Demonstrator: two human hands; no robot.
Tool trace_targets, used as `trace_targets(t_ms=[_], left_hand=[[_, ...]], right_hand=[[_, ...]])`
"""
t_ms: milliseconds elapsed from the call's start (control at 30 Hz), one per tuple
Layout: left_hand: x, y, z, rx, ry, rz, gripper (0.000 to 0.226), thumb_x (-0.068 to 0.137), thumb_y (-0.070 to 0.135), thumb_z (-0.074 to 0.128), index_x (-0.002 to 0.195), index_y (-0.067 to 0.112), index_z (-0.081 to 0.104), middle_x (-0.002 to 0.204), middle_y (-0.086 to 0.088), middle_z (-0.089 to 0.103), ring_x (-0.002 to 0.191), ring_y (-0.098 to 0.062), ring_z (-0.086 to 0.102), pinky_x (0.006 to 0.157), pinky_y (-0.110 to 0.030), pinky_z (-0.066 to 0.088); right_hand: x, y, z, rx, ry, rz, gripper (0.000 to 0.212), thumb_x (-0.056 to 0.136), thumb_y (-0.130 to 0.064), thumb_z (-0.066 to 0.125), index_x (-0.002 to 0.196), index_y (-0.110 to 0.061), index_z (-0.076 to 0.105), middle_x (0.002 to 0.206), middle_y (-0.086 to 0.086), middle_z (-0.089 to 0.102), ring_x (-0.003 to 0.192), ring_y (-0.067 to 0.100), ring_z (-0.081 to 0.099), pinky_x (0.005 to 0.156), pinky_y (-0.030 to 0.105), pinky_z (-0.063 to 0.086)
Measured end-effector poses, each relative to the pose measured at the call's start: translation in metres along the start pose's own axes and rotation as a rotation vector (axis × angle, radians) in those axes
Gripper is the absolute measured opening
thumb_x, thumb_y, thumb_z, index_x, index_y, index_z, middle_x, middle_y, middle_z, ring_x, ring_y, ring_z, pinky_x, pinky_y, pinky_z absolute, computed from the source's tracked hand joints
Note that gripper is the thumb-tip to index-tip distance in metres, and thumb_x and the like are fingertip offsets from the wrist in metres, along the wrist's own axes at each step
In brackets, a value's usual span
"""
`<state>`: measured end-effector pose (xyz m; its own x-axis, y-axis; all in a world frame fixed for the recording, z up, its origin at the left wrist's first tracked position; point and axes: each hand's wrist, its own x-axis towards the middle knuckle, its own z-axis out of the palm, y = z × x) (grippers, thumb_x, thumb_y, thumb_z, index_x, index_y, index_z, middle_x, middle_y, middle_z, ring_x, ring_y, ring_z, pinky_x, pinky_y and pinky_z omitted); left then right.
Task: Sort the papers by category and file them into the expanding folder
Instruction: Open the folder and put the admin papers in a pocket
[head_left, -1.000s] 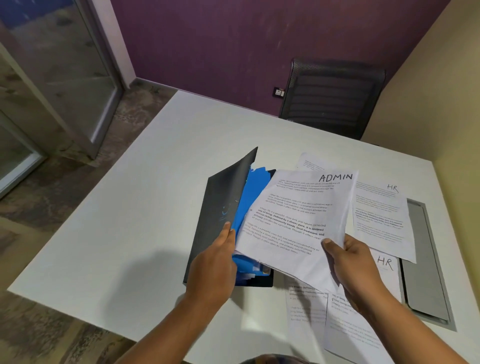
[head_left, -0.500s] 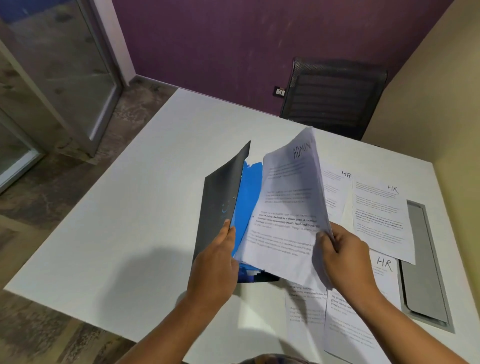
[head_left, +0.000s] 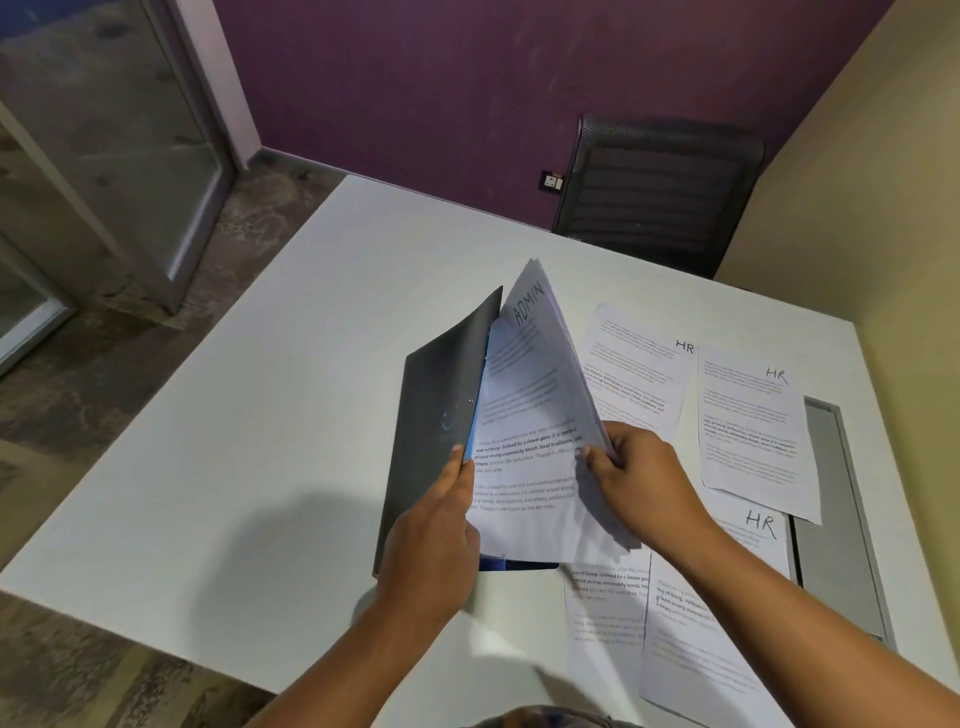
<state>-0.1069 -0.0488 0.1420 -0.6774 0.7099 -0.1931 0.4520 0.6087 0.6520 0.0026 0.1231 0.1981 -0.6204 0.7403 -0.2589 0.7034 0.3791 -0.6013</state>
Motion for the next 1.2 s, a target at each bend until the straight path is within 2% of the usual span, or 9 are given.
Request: trace_targets(t_ms=[133,267,400,500,667,733,933,1100,1200], left_hand=[[-0.005,0.009,-0.005,-0.021,-0.022,0.012,0.065,0.101,0.023,0.044,0.156,0.030,0.009,0.159,0.015,0.024,0.113,-0.007,0.050,0.093,-0.016,0.049],[-0.007,0.014,-0.007,0.005,-0.060,0.028,0.068,0.100,0.027,0.047,0.155,0.031,0.007,0.160,0.015,0.018,0.109,-0.005,0.048,0.081,-0.011,0.052],[-0.005,0.015,-0.004,0.002,-0.099,0.027,0.070,0.099,0.032,0.048,0.155,0.031,0.007,0.159,0.015,0.019,0.094,0.001,0.042,0.064,0.003,0.043],[-0.004,0.016,0.000,0.004,-0.082,0.021,0.072,0.098,0.032,0.050,0.155,0.031,0.007,0.158,0.015,0.022,0.094,0.001,0.042,0.072,-0.005,0.050],[-0.002,0.017,0.006,0.037,-0.062,0.019,0.073,0.098,0.024,0.054,0.156,0.027,0.010,0.163,0.015,0.013,0.112,-0.009,0.056,0.083,-0.018,0.055],[0.000,0.018,0.007,0.042,-0.054,0.014,0.072,0.098,0.022,0.053,0.156,0.026,0.011,0.163,0.016,0.013,0.115,-0.010,0.055,0.078,-0.015,0.052],[0.010,0.014,0.023,0.058,-0.080,0.016,0.077,0.095,0.019,0.058,0.156,0.029,0.011,0.160,0.016,0.019,0.097,-0.008,0.048,0.059,-0.010,0.043],[0.022,-0.003,0.055,0.153,-0.114,0.046,0.086,0.091,0.023,0.066,0.156,0.027,0.009,0.160,0.015,0.020,0.088,-0.006,0.051,0.053,-0.010,0.044],[0.026,-0.014,0.081,0.219,-0.170,0.071,0.091,0.090,0.022,0.068,0.156,0.023,0.005,0.162,0.007,0.016,0.123,-0.015,0.053,0.072,-0.018,0.057]], right_hand=[[0.018,-0.001,0.009,0.049,-0.068,0.087,0.025,0.097,-0.019,0.056,0.121,-0.019,0.066,0.092,0.001,0.072,0.077,0.013,0.064,0.062,0.023,0.045],[0.027,-0.002,0.025,0.081,-0.107,0.147,0.031,0.091,-0.009,0.059,0.121,-0.013,0.063,0.100,0.010,0.074,0.082,0.024,0.072,0.079,0.038,0.061],[0.027,-0.004,0.036,-0.004,-0.153,0.126,0.040,0.086,-0.012,0.067,0.126,-0.012,0.061,0.099,0.007,0.075,0.082,0.023,0.073,0.081,0.036,0.061],[0.028,-0.001,0.043,-0.070,-0.199,0.137,0.049,0.086,-0.014,0.071,0.134,-0.012,0.059,0.111,0.005,0.073,0.094,0.024,0.071,0.087,0.037,0.060],[0.019,0.006,0.044,0.119,-0.349,0.186,0.068,0.085,-0.015,0.075,0.145,-0.012,0.044,0.091,0.008,0.076,0.074,0.018,0.074,0.074,0.031,0.062],[0.011,0.012,0.041,0.240,-0.375,0.211,0.074,0.086,-0.013,0.075,0.150,-0.013,0.038,0.081,0.009,0.076,0.065,0.016,0.072,0.065,0.028,0.059],[-0.021,0.041,0.029,0.399,-0.251,0.196,0.024,0.090,-0.008,0.069,0.113,-0.015,0.066,0.085,0.019,0.073,0.065,0.012,0.070,0.060,0.024,0.052],[-0.046,0.093,0.017,0.367,-0.165,0.276,0.014,0.090,-0.011,0.070,0.103,-0.017,0.069,0.088,0.021,0.073,0.073,0.022,0.074,0.061,0.024,0.053],[-0.063,0.129,0.016,0.319,-0.100,0.324,0.012,0.090,-0.012,0.071,0.100,-0.017,0.070,0.082,0.017,0.073,0.072,0.023,0.073,0.069,0.034,0.055]])
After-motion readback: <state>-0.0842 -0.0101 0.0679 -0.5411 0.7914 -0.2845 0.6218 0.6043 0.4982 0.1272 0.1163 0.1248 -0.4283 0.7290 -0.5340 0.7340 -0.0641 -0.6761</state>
